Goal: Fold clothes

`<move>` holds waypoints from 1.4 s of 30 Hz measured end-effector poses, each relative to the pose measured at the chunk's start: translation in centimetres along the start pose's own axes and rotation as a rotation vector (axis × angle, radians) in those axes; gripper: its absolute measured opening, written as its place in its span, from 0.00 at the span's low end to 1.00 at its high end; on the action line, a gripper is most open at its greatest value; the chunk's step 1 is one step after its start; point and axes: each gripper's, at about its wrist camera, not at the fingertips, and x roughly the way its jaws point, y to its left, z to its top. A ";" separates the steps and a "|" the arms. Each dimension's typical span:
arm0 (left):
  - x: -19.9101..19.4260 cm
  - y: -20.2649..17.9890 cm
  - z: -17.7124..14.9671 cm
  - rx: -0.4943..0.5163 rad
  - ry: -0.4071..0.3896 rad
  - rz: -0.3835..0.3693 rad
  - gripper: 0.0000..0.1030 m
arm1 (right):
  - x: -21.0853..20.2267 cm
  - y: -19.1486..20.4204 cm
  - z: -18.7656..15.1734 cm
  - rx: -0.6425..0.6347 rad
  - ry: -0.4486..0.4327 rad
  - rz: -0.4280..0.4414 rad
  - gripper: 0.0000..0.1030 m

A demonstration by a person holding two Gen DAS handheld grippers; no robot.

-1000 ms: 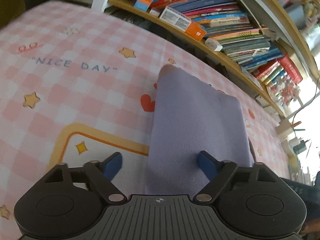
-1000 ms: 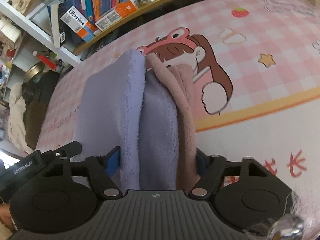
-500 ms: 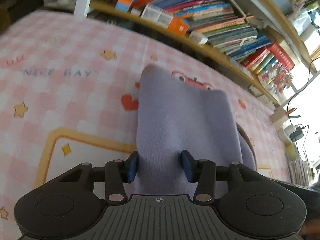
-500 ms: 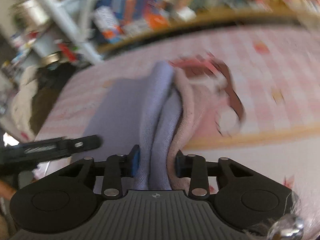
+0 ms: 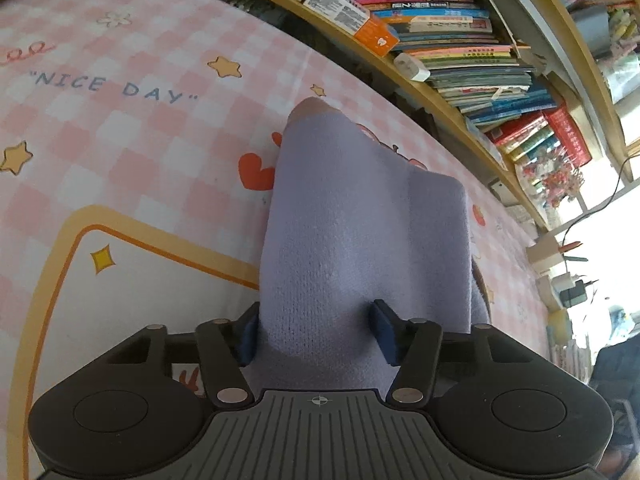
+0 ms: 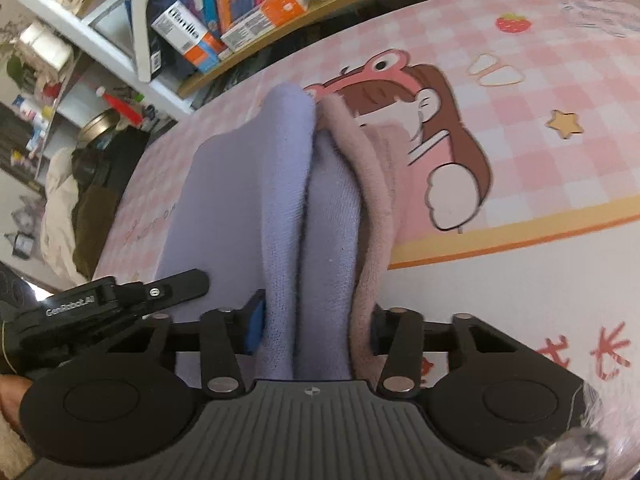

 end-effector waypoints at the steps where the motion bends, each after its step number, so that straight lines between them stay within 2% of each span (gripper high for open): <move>1: -0.3 -0.4 0.0 0.016 -0.009 0.006 0.42 | -0.1 0.3 0.1 -0.017 -0.003 0.000 0.32; 7: -2.6 -2.5 -0.5 0.096 -0.075 0.002 0.40 | -2.6 2.3 -0.5 -0.133 -0.086 -0.007 0.29; 15: -5.1 -4.4 -1.2 0.136 -0.144 -0.006 0.40 | -5.4 3.1 -0.8 -0.174 -0.148 0.019 0.29; 30: -5.4 -6.7 -2.5 0.175 -0.133 -0.005 0.41 | -8.0 2.1 -2.0 -0.133 -0.180 0.006 0.29; 42: -5.0 -5.8 -1.9 0.195 -0.095 -0.040 0.41 | -8.2 2.5 -2.7 -0.104 -0.191 -0.032 0.30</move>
